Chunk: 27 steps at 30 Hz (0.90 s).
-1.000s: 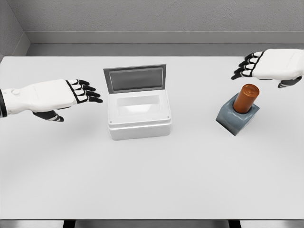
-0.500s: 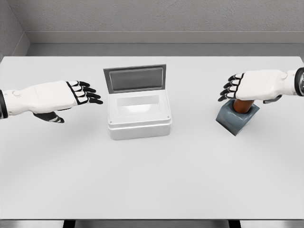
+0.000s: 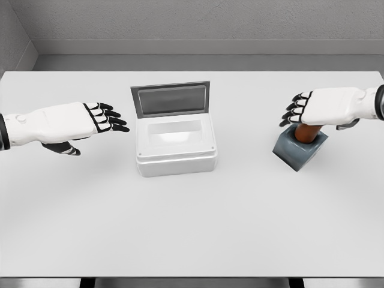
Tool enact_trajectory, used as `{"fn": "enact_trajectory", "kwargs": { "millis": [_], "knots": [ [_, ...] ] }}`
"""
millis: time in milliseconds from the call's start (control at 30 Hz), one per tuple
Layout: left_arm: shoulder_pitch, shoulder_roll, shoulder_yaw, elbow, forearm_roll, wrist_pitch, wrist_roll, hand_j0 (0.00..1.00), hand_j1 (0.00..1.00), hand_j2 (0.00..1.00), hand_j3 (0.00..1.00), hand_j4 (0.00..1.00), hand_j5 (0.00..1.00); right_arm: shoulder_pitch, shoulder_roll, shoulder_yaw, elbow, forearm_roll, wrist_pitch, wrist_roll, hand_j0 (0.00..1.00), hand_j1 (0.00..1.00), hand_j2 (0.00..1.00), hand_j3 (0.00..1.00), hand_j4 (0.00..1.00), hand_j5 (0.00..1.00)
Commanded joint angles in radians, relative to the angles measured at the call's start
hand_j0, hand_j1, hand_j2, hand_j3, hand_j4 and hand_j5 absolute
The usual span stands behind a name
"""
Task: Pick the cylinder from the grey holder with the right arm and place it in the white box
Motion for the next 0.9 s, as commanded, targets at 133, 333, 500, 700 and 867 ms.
{"fn": "enact_trajectory", "kwargs": {
  "millis": [133, 333, 500, 700, 867],
  "knots": [
    [0.0, 0.001, 0.0, 0.0, 0.005, 0.002, 0.0, 1.0, 1.0, 1.0, 1.0, 1.0, 1.0, -0.002, 0.005, -0.005, -0.009, -0.012, 0.002, 0.0, 0.94, 0.94, 0.94, 0.94, 0.94, 0.94],
    [0.0, 0.0, -0.001, 0.0, 0.005, 0.002, -0.012, 1.0, 1.0, 1.0, 1.0, 1.0, 1.0, -0.002, 0.003, -0.003, -0.052, -0.012, 0.002, 0.0, 0.9, 0.9, 0.9, 0.9, 0.9, 0.9],
    [0.0, 0.0, 0.0, 0.0, 0.005, 0.002, -0.019, 1.0, 1.0, 1.0, 1.0, 1.0, 1.0, -0.002, -0.001, -0.002, -0.052, -0.011, 0.002, 0.0, 0.87, 0.87, 0.87, 0.87, 0.87, 0.87],
    [0.0, 0.0, 0.0, 0.0, 0.005, 0.002, -0.021, 1.0, 1.0, 1.0, 1.0, 1.0, 1.0, 0.003, -0.001, 0.0, -0.052, -0.011, 0.002, 0.0, 0.7, 0.7, 0.7, 0.7, 0.7, 0.7],
    [-0.002, 0.001, 0.0, 0.0, 0.005, 0.002, -0.021, 1.0, 1.0, 1.0, 1.0, 1.0, 1.0, 0.003, -0.004, -0.002, -0.052, -0.011, 0.002, 0.0, 0.58, 0.58, 0.58, 0.58, 0.58, 0.58]
  ]
}}
